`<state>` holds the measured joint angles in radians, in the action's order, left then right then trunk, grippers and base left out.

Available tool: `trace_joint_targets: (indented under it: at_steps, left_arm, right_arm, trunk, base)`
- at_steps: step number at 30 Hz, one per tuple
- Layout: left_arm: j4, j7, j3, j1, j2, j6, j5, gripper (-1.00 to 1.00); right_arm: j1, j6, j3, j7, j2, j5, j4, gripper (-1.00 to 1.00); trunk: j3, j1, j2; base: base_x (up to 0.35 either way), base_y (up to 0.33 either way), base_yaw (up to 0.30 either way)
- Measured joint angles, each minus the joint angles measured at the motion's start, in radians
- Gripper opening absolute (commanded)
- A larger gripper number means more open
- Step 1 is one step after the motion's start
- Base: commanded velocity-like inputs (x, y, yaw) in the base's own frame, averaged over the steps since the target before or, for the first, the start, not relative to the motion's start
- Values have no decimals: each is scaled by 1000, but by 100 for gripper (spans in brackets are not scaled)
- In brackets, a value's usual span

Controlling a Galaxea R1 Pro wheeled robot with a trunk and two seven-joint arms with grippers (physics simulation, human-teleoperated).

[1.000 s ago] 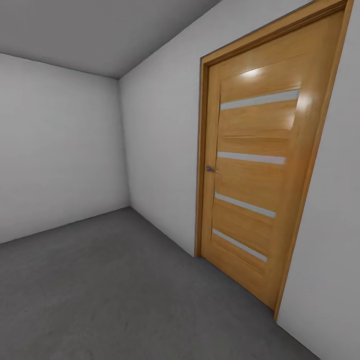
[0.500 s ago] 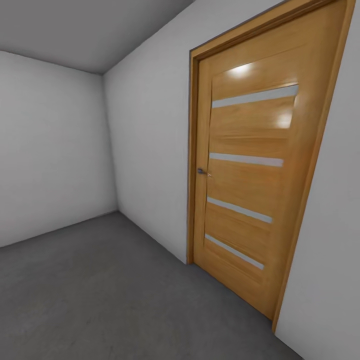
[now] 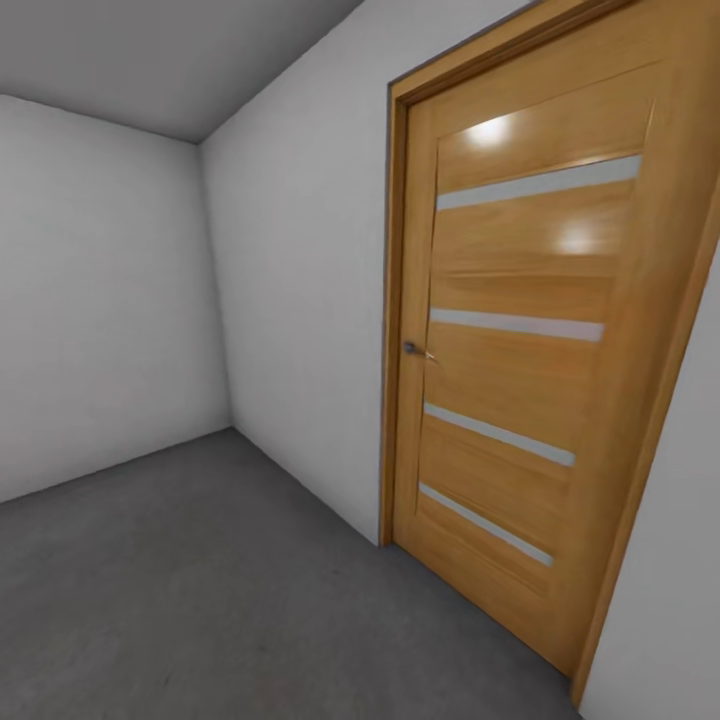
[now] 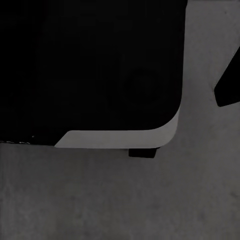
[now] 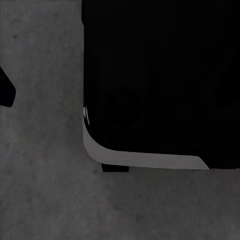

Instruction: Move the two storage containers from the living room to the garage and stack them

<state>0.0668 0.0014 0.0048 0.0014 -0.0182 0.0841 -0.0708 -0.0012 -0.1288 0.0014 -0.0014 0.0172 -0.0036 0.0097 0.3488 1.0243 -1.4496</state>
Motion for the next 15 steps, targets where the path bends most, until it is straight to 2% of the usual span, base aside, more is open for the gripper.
trace_joint_targets:
  at_steps: [10,15]
  left_arm:
    - [0,0,0,0,1,0,0,100]
    - [0,0,0,0,1,0,0,100]
  right_arm:
    - [0,-1,-1,0,0,-1,0,100]
    - [0,0,-2,0,0,-3,0,100]
  trunk:
    - [0,0,0]
    - [0,0,0]
  base:
    - [318,180,-3]
    - [317,183,-153]
